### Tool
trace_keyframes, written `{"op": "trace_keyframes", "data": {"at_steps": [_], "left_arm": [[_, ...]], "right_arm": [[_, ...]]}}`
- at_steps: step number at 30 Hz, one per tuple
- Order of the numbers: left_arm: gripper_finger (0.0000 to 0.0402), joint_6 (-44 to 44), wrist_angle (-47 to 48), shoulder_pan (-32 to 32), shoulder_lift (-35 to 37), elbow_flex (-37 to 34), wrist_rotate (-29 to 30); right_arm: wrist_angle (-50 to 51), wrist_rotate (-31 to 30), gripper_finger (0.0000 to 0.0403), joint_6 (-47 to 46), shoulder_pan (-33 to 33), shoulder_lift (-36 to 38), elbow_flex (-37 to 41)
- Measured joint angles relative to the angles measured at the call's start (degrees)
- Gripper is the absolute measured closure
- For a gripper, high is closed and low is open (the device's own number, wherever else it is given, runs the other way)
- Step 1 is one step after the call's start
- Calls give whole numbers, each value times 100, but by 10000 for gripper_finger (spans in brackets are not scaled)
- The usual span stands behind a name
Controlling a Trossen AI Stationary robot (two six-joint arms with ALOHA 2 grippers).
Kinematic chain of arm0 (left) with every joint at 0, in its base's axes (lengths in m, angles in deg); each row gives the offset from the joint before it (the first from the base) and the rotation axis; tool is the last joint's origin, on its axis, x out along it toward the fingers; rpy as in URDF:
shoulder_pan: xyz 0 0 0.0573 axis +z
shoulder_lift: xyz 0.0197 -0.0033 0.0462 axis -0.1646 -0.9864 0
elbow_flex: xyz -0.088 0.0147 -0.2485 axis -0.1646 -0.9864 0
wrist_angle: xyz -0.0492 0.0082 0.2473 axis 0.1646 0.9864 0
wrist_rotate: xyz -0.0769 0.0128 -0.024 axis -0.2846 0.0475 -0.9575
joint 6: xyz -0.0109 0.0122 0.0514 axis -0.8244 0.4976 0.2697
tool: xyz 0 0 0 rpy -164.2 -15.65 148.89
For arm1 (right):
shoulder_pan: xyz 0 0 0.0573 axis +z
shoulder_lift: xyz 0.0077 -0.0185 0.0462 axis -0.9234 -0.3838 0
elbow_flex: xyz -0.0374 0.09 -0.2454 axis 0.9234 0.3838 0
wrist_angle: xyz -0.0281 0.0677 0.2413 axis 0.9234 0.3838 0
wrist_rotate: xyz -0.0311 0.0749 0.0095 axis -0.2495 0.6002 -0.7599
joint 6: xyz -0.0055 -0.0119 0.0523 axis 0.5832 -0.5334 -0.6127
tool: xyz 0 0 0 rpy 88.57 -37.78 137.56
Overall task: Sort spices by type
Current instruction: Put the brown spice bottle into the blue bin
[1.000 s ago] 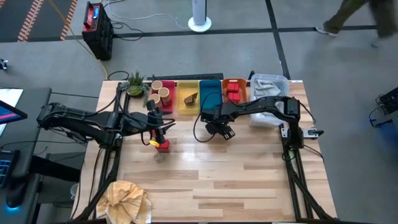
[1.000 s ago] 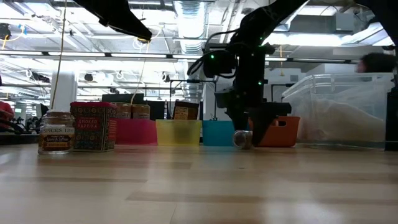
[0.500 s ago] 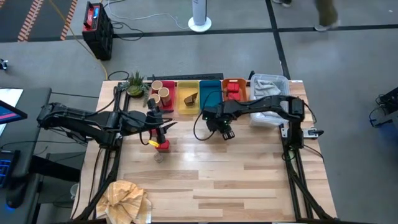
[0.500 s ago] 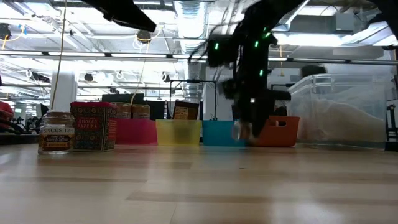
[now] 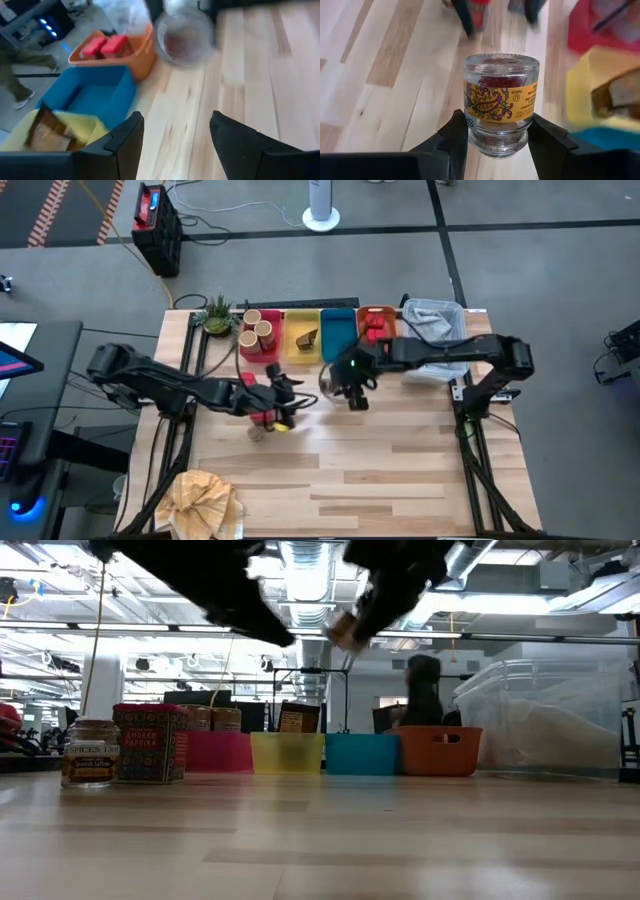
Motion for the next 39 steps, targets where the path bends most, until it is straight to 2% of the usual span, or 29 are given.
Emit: {"op": "trace_keyframes", "data": {"at_steps": [6, 12, 25, 32, 39], "left_arm": [[184, -110, -864, -3, -396, 2, 34], [175, -359, -802, 16, -423, -1, -193], [68, -63, -1258, 184, -423, -1, -256], [65, 110, -1534, 239, -423, 2, -644], [92, 144, -1648, 304, -420, 3, -991]], "right_arm": [[62, -499, 208, -77, 376, -128, 7], [-9, -676, 208, -139, 381, -152, 4], [-299, -685, 207, -113, 472, -152, 4], [-307, -687, 207, -92, 491, -152, 4], [-438, -677, 207, 59, 541, -155, 4]]}}
